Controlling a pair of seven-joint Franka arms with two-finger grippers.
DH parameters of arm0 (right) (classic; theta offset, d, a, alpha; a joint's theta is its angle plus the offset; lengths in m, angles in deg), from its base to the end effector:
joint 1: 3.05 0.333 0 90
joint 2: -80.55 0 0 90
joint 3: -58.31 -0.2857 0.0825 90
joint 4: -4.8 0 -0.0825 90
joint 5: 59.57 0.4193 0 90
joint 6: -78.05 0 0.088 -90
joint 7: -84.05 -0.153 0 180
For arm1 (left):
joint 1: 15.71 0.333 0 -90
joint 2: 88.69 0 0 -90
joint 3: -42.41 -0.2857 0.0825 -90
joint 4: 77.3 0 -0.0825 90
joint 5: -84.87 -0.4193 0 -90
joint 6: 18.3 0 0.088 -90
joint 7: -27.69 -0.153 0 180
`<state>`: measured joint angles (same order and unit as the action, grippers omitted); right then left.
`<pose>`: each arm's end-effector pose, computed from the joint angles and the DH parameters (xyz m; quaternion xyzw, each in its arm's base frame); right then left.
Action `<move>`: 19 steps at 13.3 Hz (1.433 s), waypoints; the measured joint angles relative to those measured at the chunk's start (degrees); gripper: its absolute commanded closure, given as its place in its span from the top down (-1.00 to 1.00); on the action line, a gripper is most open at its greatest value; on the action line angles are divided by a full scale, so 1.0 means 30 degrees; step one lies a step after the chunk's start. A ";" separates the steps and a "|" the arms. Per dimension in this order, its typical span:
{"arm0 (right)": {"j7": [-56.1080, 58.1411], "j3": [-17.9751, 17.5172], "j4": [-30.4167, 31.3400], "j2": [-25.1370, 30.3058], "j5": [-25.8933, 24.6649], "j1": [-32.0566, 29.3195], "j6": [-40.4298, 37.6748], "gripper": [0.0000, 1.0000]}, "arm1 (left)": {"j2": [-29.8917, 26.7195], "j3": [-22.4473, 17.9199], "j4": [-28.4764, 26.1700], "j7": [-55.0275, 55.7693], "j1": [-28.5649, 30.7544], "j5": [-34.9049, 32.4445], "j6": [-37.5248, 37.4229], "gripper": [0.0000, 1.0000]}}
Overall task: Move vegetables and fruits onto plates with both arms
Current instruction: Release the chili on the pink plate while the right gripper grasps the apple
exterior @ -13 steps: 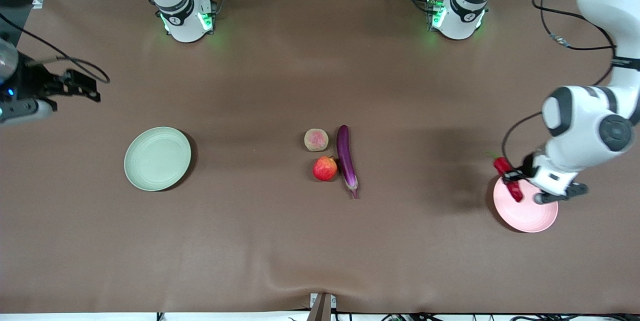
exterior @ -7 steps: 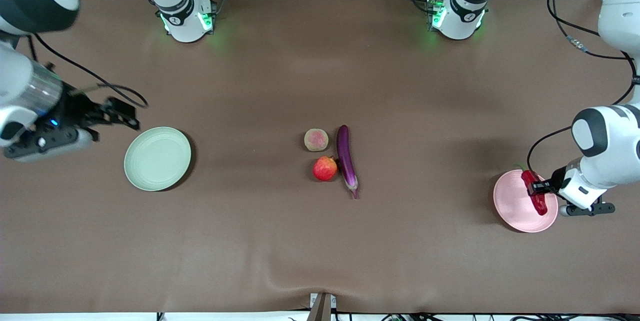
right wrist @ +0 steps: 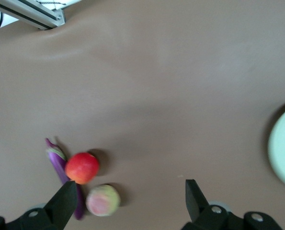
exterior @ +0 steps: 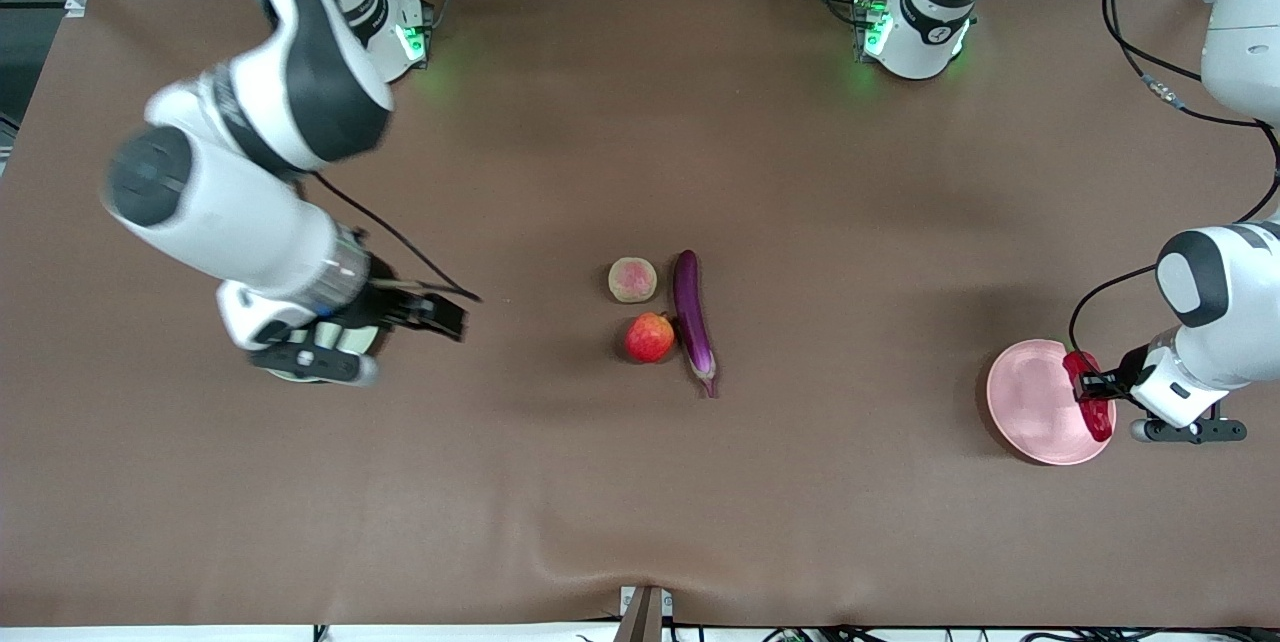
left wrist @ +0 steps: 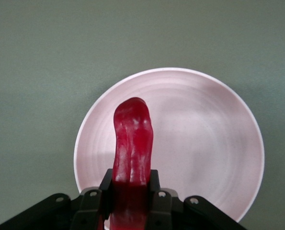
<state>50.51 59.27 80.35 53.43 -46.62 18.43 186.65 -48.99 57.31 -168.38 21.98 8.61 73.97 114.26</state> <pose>0.6783 0.2838 0.3979 -0.9830 0.1416 0.0018 0.1168 0.7006 0.1381 0.1520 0.9995 0.0010 0.0302 0.0060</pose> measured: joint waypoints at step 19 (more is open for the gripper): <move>-0.7896 -0.0091 -0.1483 -0.7777 0.2075 0.5070 0.6439 1.00 | 0.0004 0.0277 0.0471 0.0033 -0.0166 -0.0016 -0.0084 1.00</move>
<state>26.82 58.99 75.91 30.10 -40.39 33.64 205.97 -48.98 58.15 -166.96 22.08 8.12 73.92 114.01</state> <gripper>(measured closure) 0.000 0.000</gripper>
